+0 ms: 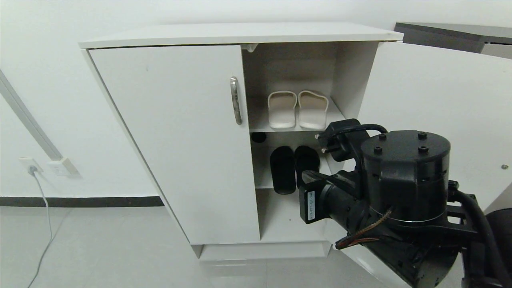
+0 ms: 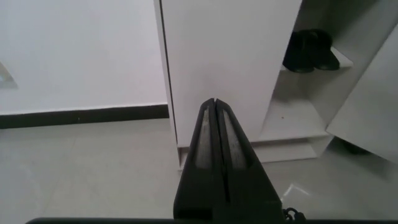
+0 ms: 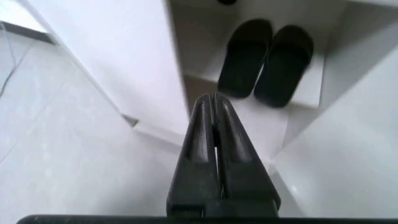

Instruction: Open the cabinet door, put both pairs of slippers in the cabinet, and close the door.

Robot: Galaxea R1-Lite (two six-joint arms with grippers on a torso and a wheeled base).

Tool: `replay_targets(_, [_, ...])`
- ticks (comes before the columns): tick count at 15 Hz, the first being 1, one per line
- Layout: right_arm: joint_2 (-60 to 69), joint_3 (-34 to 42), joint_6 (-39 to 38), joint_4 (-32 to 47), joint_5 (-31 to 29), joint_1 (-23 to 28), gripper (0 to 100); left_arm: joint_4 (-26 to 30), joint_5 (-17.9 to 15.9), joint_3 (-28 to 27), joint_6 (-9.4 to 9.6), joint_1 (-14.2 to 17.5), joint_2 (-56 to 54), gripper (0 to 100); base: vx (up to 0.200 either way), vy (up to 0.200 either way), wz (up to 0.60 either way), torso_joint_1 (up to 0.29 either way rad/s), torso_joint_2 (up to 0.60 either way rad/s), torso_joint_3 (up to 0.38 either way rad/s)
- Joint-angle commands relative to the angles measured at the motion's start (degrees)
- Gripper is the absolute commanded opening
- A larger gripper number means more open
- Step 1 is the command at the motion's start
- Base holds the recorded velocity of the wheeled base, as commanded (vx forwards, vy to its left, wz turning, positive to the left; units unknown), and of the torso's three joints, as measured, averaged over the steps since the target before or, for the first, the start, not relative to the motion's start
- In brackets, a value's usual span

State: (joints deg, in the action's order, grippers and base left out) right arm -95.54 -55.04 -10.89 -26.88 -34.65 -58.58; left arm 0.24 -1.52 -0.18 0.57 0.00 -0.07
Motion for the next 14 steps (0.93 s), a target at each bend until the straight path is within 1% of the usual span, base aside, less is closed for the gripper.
replay_targets(1, [-0.3, 0.5, 0.1, 0.0, 0.0, 0.0, 0, -0.1, -0.1, 0.0, -0.05, 0.0, 0.1, 0, -0.2, 0.0, 0.0, 0.002, 0.0, 0.002])
replay_targets(6, [-0.4, 1.0, 0.1, 0.0, -0.1, 0.0, 0, -0.1, -0.1, 0.0, 0.04, 0.0, 0.1, 0, -0.2, 0.0, 0.0, 0.005, 0.0, 0.002])
replay_targets(8, [-0.9, 1.5, 0.1, -0.5, -0.1, 0.3, 0, 0.0, -0.1, 0.0, 0.04, 0.0, 0.1, 0, 0.0, 0.0, 0.0, 0.0, 0.0, 0.0])
replay_targets(11, [-2.0, 2.9, 0.8, -4.1, 0.4, 1.3, 0, 0.0, -0.1, 0.0, 0.04, 0.0, 0.1, 0, 0.0, 0.0, 0.0, 0.0, 0.0, 0.0])
replay_targets(14, [-2.3, 4.2, 2.0, -4.6, 0.5, 2.1, 0, 0.0, -0.1, 0.0, 0.04, 0.0, 0.1, 0, 0.0, 0.0, 0.0, 0.0, 0.0, 0.0])
